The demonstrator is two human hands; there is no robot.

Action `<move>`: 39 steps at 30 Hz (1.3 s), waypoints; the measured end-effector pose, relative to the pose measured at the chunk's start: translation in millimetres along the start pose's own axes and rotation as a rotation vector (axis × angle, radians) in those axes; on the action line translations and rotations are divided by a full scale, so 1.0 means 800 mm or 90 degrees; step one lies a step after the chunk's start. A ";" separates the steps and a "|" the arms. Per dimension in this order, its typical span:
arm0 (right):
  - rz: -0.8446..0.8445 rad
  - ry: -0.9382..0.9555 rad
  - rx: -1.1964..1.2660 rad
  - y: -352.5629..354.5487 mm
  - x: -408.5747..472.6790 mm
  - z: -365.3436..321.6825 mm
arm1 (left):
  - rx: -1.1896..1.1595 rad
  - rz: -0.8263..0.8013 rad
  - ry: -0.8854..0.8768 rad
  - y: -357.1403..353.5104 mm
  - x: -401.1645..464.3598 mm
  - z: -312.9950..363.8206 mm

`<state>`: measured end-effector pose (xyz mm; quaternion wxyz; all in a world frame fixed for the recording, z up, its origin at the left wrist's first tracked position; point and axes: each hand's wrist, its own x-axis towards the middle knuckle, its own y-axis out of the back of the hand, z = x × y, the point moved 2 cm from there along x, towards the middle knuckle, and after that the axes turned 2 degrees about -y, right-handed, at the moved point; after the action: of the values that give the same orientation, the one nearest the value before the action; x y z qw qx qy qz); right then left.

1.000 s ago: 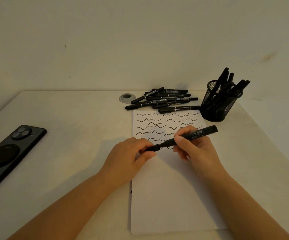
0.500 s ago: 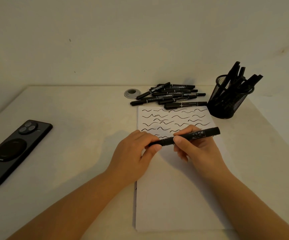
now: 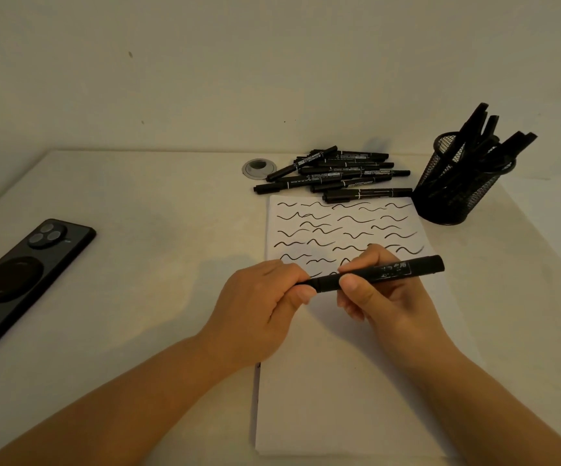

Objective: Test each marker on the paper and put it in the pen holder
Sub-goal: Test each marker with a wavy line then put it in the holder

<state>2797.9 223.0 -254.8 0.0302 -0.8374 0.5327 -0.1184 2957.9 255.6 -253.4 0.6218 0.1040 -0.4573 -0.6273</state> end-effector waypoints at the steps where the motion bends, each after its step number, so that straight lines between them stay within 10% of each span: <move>1: -0.001 0.007 -0.007 0.000 -0.001 -0.001 | -0.023 -0.010 0.012 -0.001 0.000 -0.001; 18: 0.080 -0.036 -0.030 0.016 0.008 -0.006 | -0.213 0.067 0.127 0.014 0.005 -0.023; 29: -0.041 -0.014 -0.675 0.026 0.023 -0.037 | 0.064 -0.032 0.013 0.039 0.055 -0.003; 39: 0.105 0.060 -0.748 0.069 0.067 -0.089 | 0.039 -0.018 0.056 0.020 0.147 0.002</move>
<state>2754.5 156.6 -186.5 -0.4526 -0.6636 0.5732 0.1617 2943.2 156.8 -190.0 0.6289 0.1569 -0.4472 -0.6164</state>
